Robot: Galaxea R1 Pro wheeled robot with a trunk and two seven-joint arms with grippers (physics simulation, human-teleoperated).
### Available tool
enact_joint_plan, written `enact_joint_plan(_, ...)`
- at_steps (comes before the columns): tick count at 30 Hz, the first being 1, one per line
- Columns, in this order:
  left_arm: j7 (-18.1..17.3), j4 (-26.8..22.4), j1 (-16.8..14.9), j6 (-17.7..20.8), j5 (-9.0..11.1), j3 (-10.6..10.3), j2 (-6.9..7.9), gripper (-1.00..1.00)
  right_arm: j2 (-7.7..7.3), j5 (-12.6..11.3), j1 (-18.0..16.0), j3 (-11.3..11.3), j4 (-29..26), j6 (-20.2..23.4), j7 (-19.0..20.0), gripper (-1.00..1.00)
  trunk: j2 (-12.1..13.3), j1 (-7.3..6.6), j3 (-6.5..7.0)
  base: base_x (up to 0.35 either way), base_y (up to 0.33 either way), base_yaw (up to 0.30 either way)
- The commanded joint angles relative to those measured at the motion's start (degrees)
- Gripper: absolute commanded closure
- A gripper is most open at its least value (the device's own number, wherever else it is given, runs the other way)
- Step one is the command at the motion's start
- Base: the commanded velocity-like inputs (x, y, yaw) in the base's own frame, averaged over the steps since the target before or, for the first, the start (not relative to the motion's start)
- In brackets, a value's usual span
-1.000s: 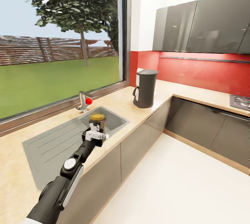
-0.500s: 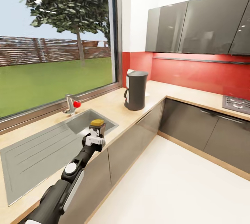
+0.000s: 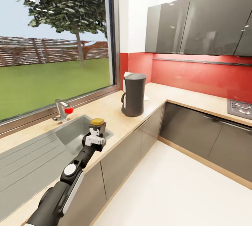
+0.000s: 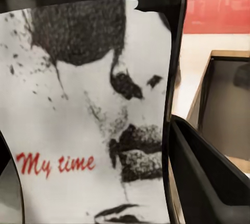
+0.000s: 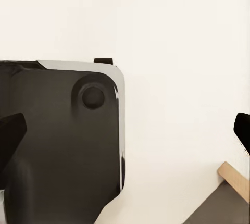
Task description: Set up a coffee station on the kitchen countertop: keep the coffee maker on the countertop, move the bottle of coffee from the kitchen shelf to the counter next to the coffee maker, place a paper coffee filter on top of the coffee maker, put the saucer next to the coffee maker with the coffee cup on the saucer, and place the electric kettle next to the coffee maker.
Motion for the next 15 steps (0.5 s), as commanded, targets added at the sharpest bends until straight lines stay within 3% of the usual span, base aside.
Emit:
enact_joint_plan(1, -0.1, -0.1, 0.0, 0.1, 0.1, 0.0, 0.04, 1.00, 0.04, 0.4, 0.0, -0.4, 0.0, -0.2, 0.0, -1.00, -0.1, 0.07, -0.12, 0.325, -0.015, 0.000)
enact_joint_plan(10, -0.2, -0.2, 0.4, 0.1, 0.1, -0.2, -0.03, 1.00, 0.02, 0.5, 0.0, -0.5, 0.0, -0.2, 0.0, -1.00, -0.1, 0.07, -0.12, 0.328, -0.011, 0.000)
enact_joint_plan(15, -0.2, -0.5, 0.7, 0.1, 0.1, -0.2, -0.05, 1.00, -0.02, 0.5, 0.0, -0.5, 0.0, -0.2, 0.0, -1.00, -0.1, 0.07, -0.12, 0.150, -0.047, 0.000)
